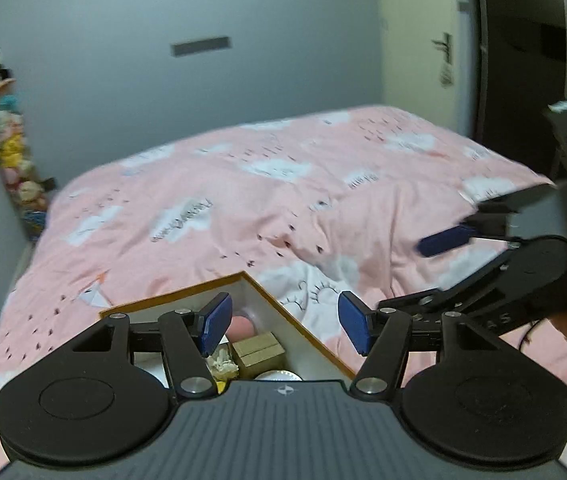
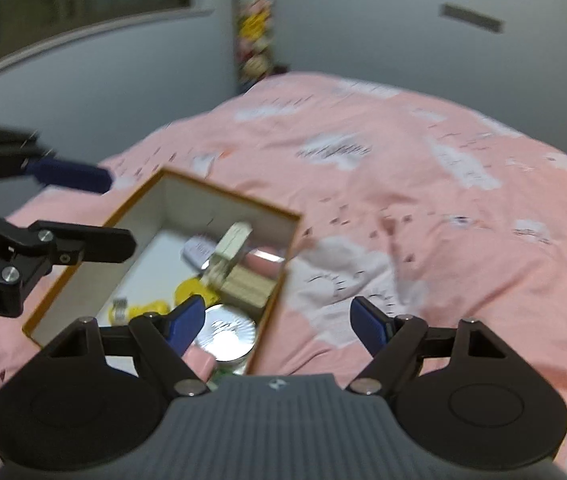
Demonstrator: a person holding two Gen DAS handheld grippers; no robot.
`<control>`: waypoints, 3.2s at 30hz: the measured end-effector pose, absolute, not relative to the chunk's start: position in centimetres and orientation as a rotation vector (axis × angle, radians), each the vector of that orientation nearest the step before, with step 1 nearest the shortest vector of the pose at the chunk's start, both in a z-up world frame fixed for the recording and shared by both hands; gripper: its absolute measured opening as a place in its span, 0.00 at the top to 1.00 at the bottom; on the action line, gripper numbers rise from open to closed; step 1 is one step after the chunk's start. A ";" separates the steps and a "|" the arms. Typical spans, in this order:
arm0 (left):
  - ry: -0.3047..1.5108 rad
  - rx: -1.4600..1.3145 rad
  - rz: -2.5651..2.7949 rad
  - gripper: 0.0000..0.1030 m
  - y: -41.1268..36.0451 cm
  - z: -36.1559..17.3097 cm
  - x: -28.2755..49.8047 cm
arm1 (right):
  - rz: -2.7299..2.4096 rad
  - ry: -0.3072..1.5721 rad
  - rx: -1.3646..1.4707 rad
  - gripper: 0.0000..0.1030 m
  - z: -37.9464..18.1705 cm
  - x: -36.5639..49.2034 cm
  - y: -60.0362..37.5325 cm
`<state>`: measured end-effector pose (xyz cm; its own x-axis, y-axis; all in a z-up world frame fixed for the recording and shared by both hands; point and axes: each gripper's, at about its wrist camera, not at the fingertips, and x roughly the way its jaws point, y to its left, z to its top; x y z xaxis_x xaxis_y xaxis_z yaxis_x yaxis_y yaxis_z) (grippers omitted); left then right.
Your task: Organize rigid objects
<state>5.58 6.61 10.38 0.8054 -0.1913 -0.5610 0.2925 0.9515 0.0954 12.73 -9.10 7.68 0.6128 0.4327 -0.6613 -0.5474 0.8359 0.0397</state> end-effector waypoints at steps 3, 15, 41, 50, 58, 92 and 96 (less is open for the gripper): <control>0.566 0.101 -0.199 0.30 6.4 9.8 4.5 | 0.485 0.656 -0.155 0.24 8.0 10.7 -10.8; 0.570 -0.114 0.010 0.25 4.4 3.7 1.6 | 0.244 0.553 -0.129 0.15 4.6 5.3 -14.6; 0.692 -0.075 0.076 0.15 2.4 -0.5 2.1 | 0.261 0.718 -0.018 0.08 -0.9 6.0 -14.9; 0.688 -0.066 0.071 0.15 2.4 -0.3 2.2 | 0.260 0.720 -0.017 0.08 -1.0 6.1 -15.0; 0.690 -0.067 0.069 0.15 2.5 -0.3 2.2 | 0.257 0.722 -0.018 0.08 -1.1 6.1 -15.0; 0.685 -0.066 0.069 0.15 2.7 -0.1 2.2 | 0.256 0.735 -0.011 0.08 -1.4 6.0 -14.8; 0.685 -0.065 0.068 0.15 2.8 -0.1 2.2 | 0.257 0.737 -0.009 0.08 -1.4 6.0 -14.8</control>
<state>2.23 2.77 -0.13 0.7723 0.0416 -0.6339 -0.0842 0.9957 -0.0373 6.04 -14.84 -1.41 0.7106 0.2288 -0.6654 -0.2348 0.9686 0.0823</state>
